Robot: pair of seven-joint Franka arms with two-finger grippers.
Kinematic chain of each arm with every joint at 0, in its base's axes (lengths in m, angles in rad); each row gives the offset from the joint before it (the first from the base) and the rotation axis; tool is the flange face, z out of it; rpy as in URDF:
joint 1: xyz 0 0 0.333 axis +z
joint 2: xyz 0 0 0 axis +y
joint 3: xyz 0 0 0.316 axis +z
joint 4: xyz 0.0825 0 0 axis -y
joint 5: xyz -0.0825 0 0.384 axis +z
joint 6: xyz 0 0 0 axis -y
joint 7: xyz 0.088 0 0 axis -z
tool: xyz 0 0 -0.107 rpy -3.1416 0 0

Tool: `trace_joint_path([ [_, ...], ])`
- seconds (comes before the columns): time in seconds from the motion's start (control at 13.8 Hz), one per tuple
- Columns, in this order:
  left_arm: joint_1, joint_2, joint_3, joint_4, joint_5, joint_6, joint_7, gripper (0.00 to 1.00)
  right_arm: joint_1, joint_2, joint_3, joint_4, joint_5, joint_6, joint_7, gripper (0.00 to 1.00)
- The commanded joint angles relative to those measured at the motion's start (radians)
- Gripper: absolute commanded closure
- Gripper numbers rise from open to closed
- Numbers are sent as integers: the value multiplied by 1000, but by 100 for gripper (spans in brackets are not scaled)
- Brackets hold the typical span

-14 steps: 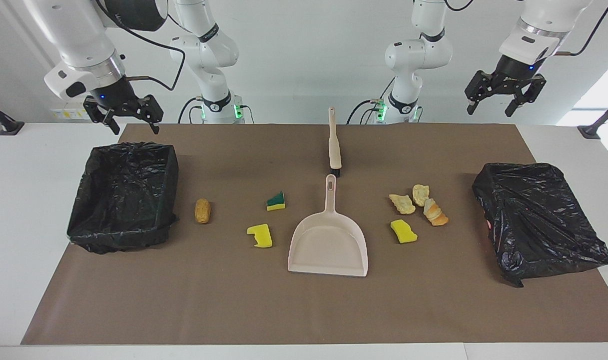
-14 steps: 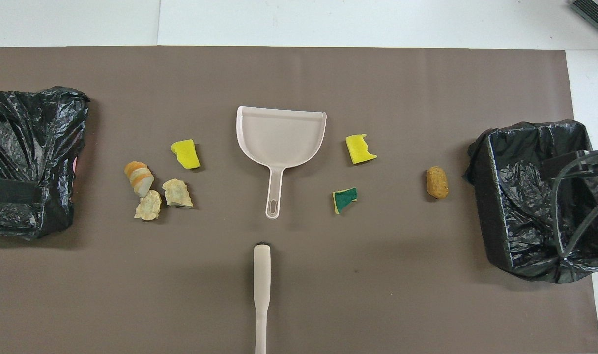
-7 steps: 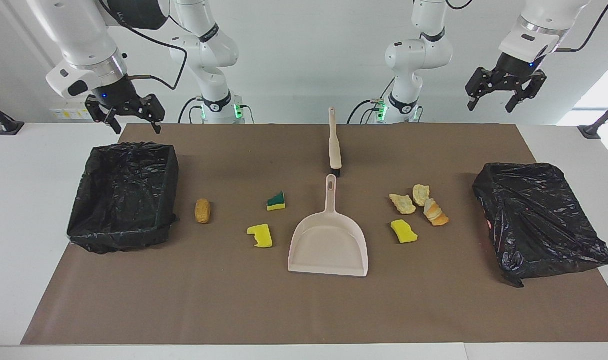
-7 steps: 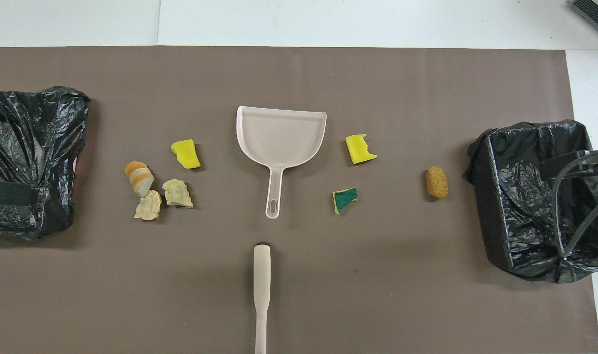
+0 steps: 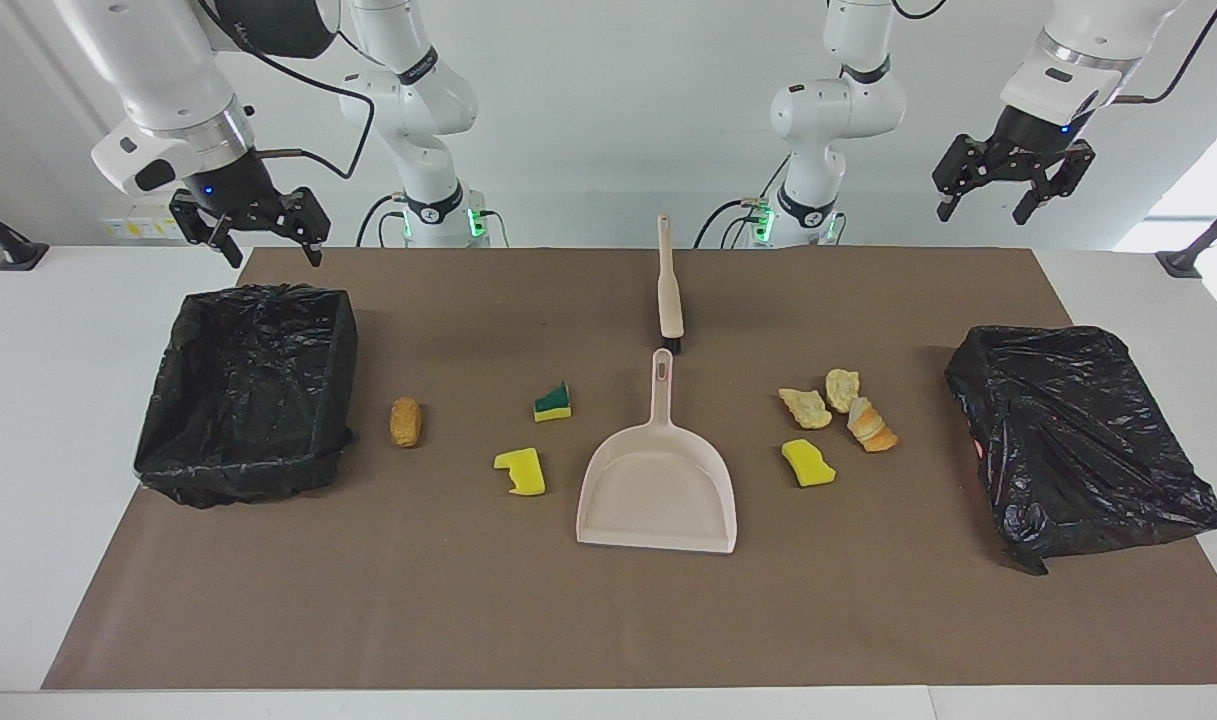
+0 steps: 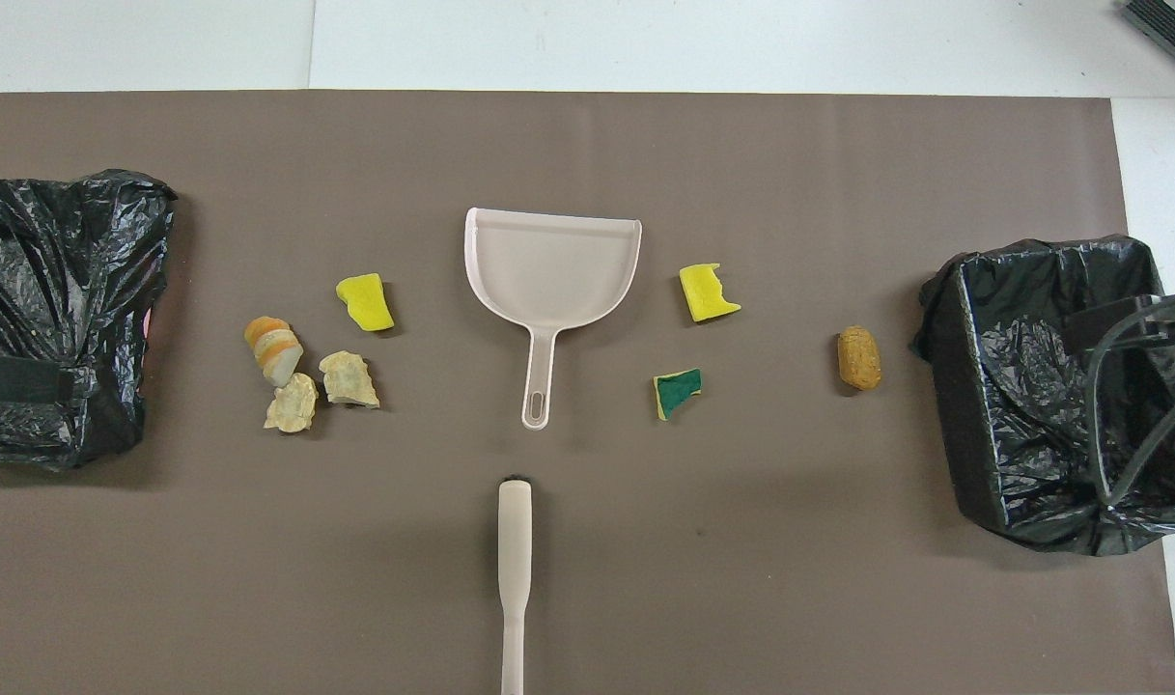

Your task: Sweep and dump trash in bin

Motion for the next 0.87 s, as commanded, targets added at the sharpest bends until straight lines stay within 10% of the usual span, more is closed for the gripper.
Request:
trace_joint_path([
  [0.0,9,-7,-4,10,12,-21,-4,0,-6,-7,4,9,3,-17,15,0],
  [0.8,-11,-50,-21,-34,-4,-38,-9,0,-5,-8,4,9,2,-17,15,0],
])
